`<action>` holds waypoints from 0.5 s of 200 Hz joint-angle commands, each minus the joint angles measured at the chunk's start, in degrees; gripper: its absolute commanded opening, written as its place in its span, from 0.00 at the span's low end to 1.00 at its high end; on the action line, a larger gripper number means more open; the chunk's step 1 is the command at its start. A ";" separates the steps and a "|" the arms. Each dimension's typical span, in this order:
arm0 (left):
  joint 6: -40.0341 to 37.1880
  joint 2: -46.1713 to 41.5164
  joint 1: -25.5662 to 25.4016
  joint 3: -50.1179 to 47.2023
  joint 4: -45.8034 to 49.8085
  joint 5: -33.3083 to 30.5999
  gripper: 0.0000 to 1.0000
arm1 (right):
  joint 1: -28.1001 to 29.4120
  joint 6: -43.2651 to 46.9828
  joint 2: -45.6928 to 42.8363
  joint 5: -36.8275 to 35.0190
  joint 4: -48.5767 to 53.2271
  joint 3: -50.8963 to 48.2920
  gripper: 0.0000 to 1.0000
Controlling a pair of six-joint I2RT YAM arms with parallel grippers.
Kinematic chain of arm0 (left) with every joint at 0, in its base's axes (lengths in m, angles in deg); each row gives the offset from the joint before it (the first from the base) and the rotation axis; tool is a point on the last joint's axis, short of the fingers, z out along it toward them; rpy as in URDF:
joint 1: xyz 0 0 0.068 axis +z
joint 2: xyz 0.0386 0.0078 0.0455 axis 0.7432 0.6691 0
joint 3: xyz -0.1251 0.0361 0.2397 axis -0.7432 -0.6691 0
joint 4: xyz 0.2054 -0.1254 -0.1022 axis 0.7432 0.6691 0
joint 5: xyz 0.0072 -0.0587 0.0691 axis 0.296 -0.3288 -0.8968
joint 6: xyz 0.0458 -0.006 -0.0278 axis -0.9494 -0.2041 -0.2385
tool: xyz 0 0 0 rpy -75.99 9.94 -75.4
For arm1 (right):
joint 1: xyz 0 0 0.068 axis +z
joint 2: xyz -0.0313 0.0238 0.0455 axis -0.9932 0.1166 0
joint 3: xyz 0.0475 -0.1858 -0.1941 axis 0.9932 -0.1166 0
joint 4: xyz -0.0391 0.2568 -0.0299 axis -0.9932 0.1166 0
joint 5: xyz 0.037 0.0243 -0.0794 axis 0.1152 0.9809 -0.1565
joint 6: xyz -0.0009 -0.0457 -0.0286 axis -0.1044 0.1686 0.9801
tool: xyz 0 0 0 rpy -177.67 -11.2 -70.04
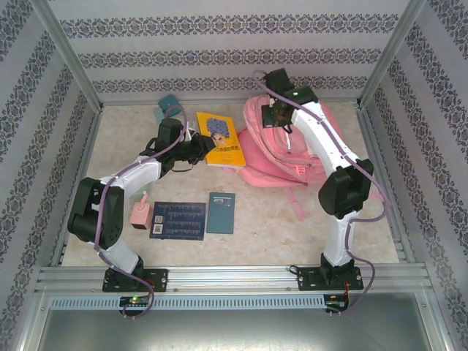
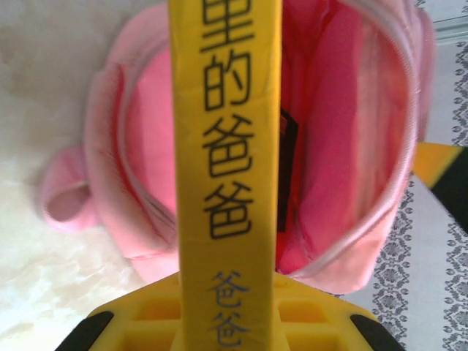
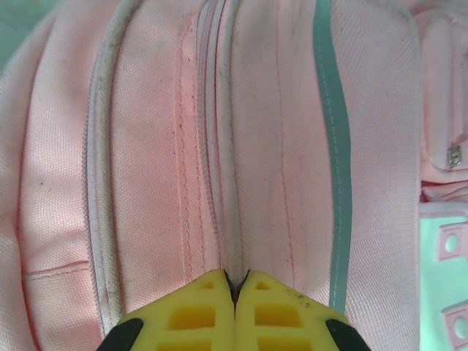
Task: Pack the student bag
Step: Open the student bag at the top-right of the table, then place the book in the student bag.
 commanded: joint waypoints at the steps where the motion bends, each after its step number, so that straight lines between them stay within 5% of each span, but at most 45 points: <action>1: 5.05 -0.64 -2.05 0.37 -12.73 -0.59 0.00 | -0.72 -3.25 -3.39 8.41 -1.46 4.71 0.00; 100: 9.62 20.26 -13.87 16.46 -21.43 -3.66 0.00 | -3.61 -10.70 -5.17 20.78 -5.49 6.21 0.00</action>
